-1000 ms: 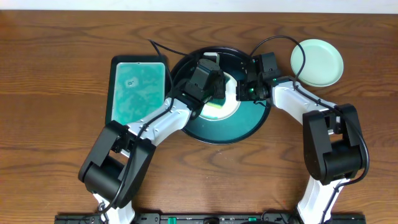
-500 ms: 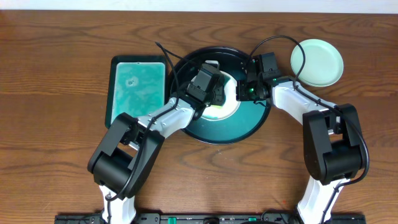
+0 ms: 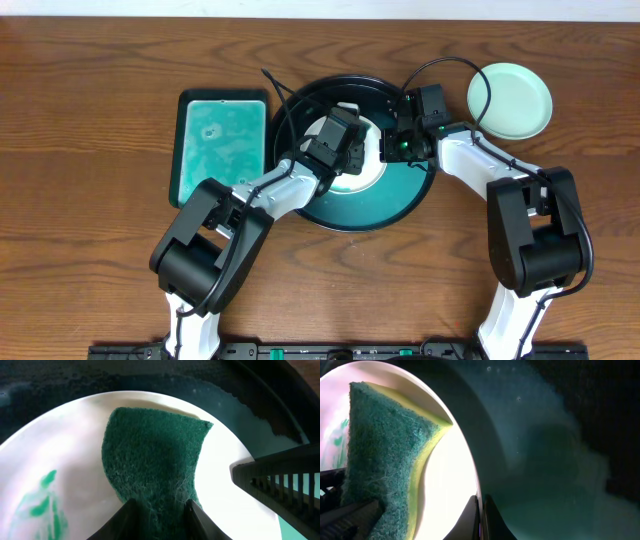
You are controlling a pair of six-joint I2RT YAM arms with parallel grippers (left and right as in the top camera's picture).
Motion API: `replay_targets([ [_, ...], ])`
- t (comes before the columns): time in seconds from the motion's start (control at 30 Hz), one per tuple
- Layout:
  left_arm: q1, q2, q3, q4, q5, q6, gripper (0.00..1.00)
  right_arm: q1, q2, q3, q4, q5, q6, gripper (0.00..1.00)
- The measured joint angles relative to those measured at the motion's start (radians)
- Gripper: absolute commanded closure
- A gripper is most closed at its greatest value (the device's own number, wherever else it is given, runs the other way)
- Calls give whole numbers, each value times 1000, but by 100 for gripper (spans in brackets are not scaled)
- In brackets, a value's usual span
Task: Clean dirty plates on tray and stack at the side
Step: 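Scrub the white plate face with the sponge in the left gripper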
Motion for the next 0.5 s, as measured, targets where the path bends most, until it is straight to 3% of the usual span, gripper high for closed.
replay_targets([
  [0.07, 0, 1, 1, -2, -14, 4, 93, 0, 0, 0, 0, 0, -1, 99],
  [0.5, 11, 2, 13, -59, -101, -2, 93, 2, 0, 5, -14, 1, -6, 99],
])
